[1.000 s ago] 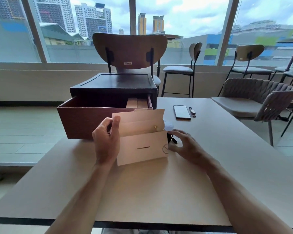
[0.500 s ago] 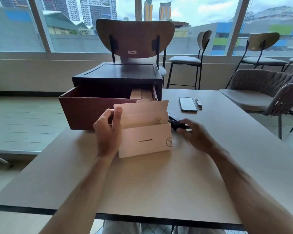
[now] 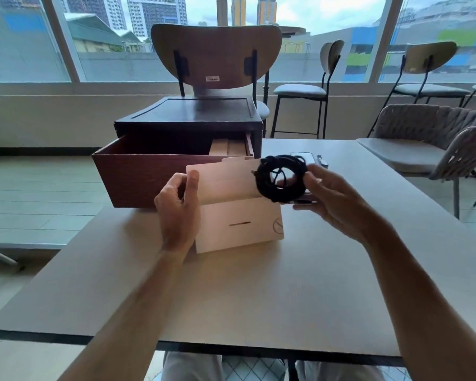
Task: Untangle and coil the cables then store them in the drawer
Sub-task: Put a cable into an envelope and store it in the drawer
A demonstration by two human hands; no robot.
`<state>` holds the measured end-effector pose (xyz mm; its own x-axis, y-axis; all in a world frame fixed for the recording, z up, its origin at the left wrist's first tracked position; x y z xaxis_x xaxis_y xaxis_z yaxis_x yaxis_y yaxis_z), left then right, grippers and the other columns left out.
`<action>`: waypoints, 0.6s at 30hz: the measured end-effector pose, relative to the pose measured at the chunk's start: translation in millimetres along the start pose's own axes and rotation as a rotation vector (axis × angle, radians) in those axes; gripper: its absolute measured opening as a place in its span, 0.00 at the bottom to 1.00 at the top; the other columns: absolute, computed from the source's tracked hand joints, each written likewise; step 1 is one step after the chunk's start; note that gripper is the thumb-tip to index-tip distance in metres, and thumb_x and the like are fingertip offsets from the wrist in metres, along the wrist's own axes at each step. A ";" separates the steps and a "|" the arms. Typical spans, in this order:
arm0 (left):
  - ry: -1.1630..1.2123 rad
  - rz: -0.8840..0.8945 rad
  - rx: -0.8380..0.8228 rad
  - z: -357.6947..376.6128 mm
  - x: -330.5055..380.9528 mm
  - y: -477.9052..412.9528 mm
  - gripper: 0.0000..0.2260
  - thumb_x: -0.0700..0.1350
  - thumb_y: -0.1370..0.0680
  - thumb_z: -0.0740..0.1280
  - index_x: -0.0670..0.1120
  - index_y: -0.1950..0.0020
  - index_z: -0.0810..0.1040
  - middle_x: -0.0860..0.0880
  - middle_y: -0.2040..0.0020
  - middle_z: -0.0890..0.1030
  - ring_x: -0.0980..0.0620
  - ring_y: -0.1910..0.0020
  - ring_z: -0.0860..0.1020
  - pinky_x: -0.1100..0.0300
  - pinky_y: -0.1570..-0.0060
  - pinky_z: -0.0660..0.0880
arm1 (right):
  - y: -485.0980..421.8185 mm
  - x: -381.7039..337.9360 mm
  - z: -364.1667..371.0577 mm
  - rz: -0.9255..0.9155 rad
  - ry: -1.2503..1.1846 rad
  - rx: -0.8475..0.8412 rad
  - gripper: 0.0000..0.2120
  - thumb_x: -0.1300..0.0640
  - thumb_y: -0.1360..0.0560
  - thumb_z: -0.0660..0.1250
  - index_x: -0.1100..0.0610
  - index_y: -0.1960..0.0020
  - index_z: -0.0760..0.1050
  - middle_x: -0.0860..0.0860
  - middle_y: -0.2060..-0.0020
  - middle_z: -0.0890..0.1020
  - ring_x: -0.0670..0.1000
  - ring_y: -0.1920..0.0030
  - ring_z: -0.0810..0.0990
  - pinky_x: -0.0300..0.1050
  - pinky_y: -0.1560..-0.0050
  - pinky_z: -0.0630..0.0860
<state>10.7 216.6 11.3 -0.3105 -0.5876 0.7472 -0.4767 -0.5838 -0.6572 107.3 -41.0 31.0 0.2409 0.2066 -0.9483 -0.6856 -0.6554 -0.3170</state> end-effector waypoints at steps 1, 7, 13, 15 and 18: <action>0.006 0.003 -0.004 1.7 1.7 1.9 0.16 0.48 0.16 0.63 0.45 0.63 0.73 0.55 0.71 0.70 0.59 0.70 0.68 0.66 0.69 0.65 | -3.8 0.8 7.8 -0.018 0.054 0.004 0.14 0.54 0.20 0.58 0.65 0.42 0.70 0.58 0.45 0.84 0.58 0.50 0.85 0.46 0.52 0.82; 0.030 0.052 -0.023 4.0 4.8 2.6 0.16 0.47 0.16 0.62 0.49 0.64 0.71 0.52 0.70 0.69 0.57 0.70 0.65 0.58 0.69 0.65 | -27.1 -13.3 49.5 -0.253 0.501 0.021 0.06 0.60 0.16 0.58 0.61 0.47 0.71 0.51 0.58 0.80 0.43 0.59 0.80 0.37 0.59 0.76; 0.057 0.083 -0.044 4.8 4.9 1.7 0.15 0.44 0.15 0.61 0.48 0.62 0.71 0.53 0.69 0.70 0.59 0.68 0.66 0.61 0.68 0.65 | -44.9 -8.8 68.7 -0.279 0.811 -0.058 0.15 0.49 0.18 0.55 0.56 0.38 0.72 0.51 0.49 0.81 0.48 0.51 0.81 0.49 0.54 0.80; 0.041 0.103 -0.036 4.5 5.8 0.7 0.16 0.42 0.15 0.60 0.49 0.64 0.68 0.55 0.68 0.69 0.60 0.68 0.66 0.63 0.67 0.64 | -47.9 -1.3 70.8 -0.276 0.868 -0.058 0.15 0.49 0.18 0.56 0.52 0.36 0.74 0.48 0.46 0.82 0.49 0.48 0.81 0.54 0.49 0.78; 0.025 0.120 -0.030 6.0 5.5 0.3 0.16 0.42 0.15 0.59 0.45 0.64 0.67 0.55 0.68 0.68 0.60 0.67 0.65 0.63 0.66 0.64 | -46.5 3.7 74.3 -0.338 0.862 0.059 0.09 0.52 0.20 0.64 0.52 0.43 0.79 0.43 0.52 0.84 0.46 0.54 0.81 0.51 0.52 0.78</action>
<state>13.9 209.8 14.5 -0.3873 -0.6378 0.6657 -0.4590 -0.4928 -0.7392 89.0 44.2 40.9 0.8458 -0.2470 -0.4728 -0.5137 -0.6161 -0.5971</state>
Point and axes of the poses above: each hand's wrist, its own y-axis away from the middle knuckle, its own z-axis out of the palm, x = y × z, the point moved 5 cm from there along -y, towards the middle knuckle
